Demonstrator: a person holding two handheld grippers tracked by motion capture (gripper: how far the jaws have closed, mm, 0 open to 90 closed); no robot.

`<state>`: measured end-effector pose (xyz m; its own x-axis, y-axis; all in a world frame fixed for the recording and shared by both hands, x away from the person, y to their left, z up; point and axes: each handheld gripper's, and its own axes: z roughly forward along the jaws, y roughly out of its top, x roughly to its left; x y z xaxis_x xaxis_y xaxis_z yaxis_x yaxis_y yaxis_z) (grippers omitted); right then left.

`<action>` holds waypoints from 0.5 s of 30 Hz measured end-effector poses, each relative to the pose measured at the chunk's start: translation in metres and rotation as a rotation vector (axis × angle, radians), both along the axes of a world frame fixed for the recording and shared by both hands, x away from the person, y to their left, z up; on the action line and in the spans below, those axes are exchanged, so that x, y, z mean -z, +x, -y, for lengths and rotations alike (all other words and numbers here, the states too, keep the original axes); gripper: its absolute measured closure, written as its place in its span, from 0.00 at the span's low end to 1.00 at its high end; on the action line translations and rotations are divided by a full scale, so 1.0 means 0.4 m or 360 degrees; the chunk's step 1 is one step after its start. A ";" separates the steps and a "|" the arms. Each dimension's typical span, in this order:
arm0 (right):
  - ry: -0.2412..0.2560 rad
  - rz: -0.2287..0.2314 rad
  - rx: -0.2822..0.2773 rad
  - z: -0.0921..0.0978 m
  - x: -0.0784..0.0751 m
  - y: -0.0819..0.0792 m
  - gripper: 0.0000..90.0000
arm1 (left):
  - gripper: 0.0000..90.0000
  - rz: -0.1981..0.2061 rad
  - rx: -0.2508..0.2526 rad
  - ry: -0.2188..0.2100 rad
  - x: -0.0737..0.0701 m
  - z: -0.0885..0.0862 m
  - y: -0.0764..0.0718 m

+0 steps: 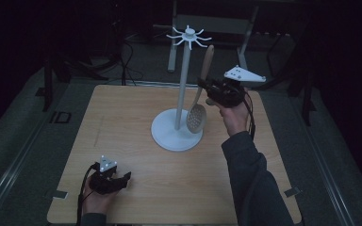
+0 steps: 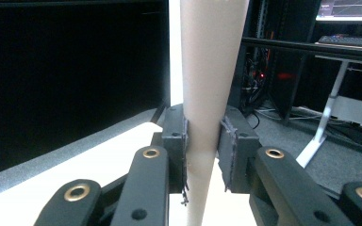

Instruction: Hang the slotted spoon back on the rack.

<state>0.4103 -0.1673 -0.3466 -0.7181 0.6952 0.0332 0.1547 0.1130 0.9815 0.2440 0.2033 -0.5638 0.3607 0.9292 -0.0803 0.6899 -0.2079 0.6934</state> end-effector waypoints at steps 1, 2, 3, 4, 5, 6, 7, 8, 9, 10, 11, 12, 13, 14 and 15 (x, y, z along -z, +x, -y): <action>-0.0003 0.0004 -0.0003 -0.002 -0.001 0.000 0.83 | 0.40 -0.0001 -0.0001 0.0000 0.000 0.000 0.000; -0.0005 0.0005 -0.0005 -0.003 -0.003 0.000 0.83 | 0.40 -0.0001 -0.0001 0.0000 0.000 -0.001 0.000; -0.0005 0.0005 -0.0005 -0.003 -0.003 0.000 0.83 | 0.40 -0.0001 -0.0001 0.0000 0.000 -0.001 0.000; -0.0006 0.0008 -0.0007 -0.005 -0.005 0.000 0.83 | 0.40 -0.0001 -0.0001 0.0000 0.000 -0.001 0.000; -0.0013 0.0006 -0.0010 -0.009 -0.008 0.001 0.83 | 0.40 0.0000 -0.0001 0.0000 0.000 -0.001 0.000; -0.0015 0.0001 -0.0009 -0.011 -0.009 0.003 0.83 | 0.40 0.0000 -0.0002 0.0000 0.000 -0.001 0.000; -0.0019 0.0003 -0.0009 -0.013 -0.010 0.005 0.83 | 0.40 0.0000 -0.0001 0.0000 -0.001 -0.001 -0.001; -0.0021 0.0000 -0.0010 -0.015 -0.011 0.006 0.83 | 0.40 0.0001 0.0000 -0.0002 0.000 -0.002 0.000; -0.0024 -0.0001 -0.0007 -0.017 -0.012 0.007 0.83 | 0.40 0.0001 -0.0001 -0.0002 -0.001 -0.003 -0.001; -0.0024 -0.0001 -0.0007 -0.017 -0.012 0.007 0.83 | 0.40 0.0001 -0.0001 -0.0002 -0.001 -0.003 -0.001; -0.0029 -0.0004 -0.0009 -0.020 -0.013 0.011 0.83 | 0.40 0.0002 -0.0001 -0.0002 -0.001 -0.003 -0.001; -0.0031 -0.0008 -0.0008 -0.022 -0.014 0.012 0.83 | 0.40 0.0001 0.0000 -0.0001 -0.001 -0.003 -0.001; -0.0031 -0.0010 -0.0008 -0.024 -0.014 0.014 0.83 | 0.40 0.0001 -0.0001 0.0000 -0.001 -0.003 -0.001; -0.0037 -0.0013 -0.0007 -0.026 -0.014 0.015 0.83 | 0.40 0.0000 0.0000 -0.0001 -0.001 -0.003 -0.001; -0.0042 -0.0016 -0.0010 -0.029 -0.014 0.017 0.83 | 0.40 0.0001 0.0002 -0.0001 -0.001 -0.003 -0.001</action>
